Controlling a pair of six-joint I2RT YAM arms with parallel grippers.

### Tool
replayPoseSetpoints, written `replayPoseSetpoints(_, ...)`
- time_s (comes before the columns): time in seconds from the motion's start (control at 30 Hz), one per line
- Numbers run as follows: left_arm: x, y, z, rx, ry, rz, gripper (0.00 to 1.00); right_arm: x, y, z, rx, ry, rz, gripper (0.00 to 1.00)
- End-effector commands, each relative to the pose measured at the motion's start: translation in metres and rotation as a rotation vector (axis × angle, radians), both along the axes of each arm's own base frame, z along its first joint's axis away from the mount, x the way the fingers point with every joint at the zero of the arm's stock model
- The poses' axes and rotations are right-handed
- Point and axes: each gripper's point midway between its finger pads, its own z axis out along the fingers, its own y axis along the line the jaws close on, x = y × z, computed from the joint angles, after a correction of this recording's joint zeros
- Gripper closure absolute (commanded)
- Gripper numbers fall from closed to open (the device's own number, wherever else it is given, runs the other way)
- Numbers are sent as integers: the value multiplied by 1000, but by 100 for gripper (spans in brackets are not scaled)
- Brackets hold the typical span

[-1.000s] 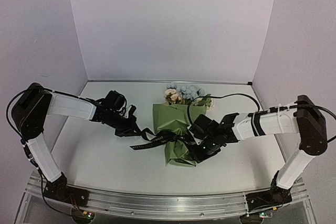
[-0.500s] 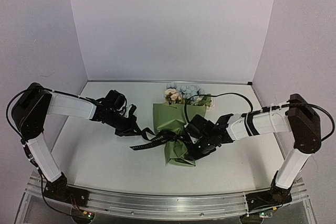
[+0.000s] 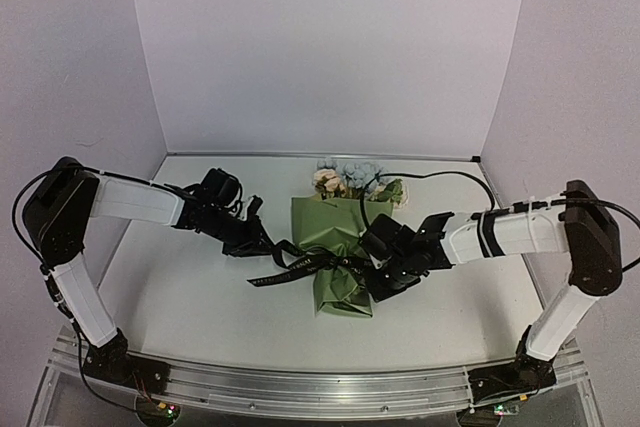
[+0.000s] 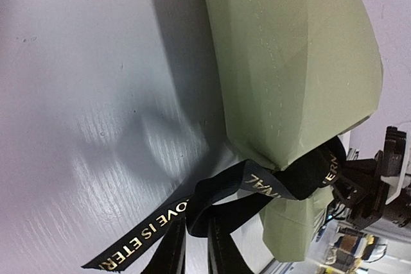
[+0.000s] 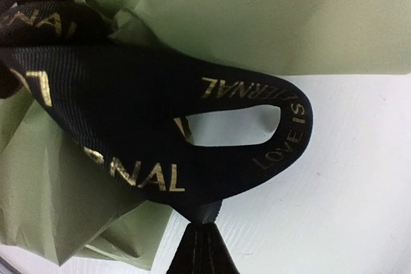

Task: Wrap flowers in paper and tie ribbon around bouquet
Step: Tie the half-tied ribbon around the folded bouquet.

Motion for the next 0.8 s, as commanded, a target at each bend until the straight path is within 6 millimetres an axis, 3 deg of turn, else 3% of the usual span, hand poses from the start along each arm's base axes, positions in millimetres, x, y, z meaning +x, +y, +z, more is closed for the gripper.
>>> replayPoseSetpoints(0.0,3,-7,8,-65,3,19,80,-3,-13,11,-45,-20,-26,100)
replayPoseSetpoints(0.33,-16,8,4,-49,35,79,58,-16,-29,1,-90,-7,-44,100)
replayPoseSetpoints(0.77,-22,-31,1,-79,88,79,55,-25,-56,-7,-133,-19,-90,100)
